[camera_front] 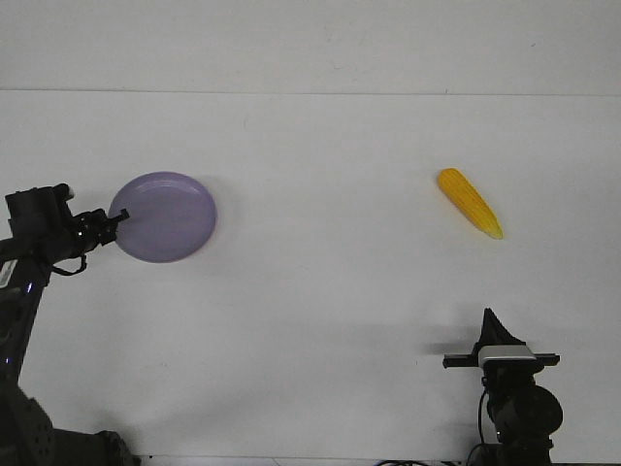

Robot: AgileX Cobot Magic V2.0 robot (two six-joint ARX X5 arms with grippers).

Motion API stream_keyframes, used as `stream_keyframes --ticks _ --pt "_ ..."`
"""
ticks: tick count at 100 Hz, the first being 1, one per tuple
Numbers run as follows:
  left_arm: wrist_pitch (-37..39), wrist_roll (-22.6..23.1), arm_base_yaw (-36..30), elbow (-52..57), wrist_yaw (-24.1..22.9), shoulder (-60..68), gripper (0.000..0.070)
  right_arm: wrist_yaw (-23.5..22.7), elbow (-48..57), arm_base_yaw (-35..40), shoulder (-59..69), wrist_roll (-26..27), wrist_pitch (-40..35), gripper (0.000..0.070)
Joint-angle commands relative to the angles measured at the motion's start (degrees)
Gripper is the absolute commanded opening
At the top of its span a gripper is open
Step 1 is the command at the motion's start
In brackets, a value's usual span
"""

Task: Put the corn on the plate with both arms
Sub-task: 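Reach the left gripper forward and grip the edge of the lavender plate, then drag the plate with the left gripper toward the table center, nearer the robot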

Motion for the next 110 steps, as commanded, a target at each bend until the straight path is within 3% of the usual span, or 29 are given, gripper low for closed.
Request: stream_keyframes --ticks 1,19,46,76,110 --pt "-1.2 -1.5 -0.3 1.1 2.1 -3.9 0.0005 0.0 -0.2 0.0 0.0 0.3 0.6 0.0006" --pt "-8.0 -1.5 -4.6 -0.2 2.6 -17.2 0.0004 0.0 -0.2 0.0 0.0 0.3 0.6 0.0006" --pt "-10.0 -6.1 -18.9 -14.0 2.5 -31.9 0.0004 0.0 -0.2 0.0 0.0 0.3 0.6 0.0006" --pt "5.7 -16.6 -32.0 -32.3 -0.3 -32.7 0.0004 0.0 -0.2 0.0 0.0 0.3 0.6 0.0006" --pt "15.6 -17.8 -40.8 -36.9 -6.8 -24.2 0.0004 0.0 -0.2 0.0 0.0 0.3 0.6 0.0006"
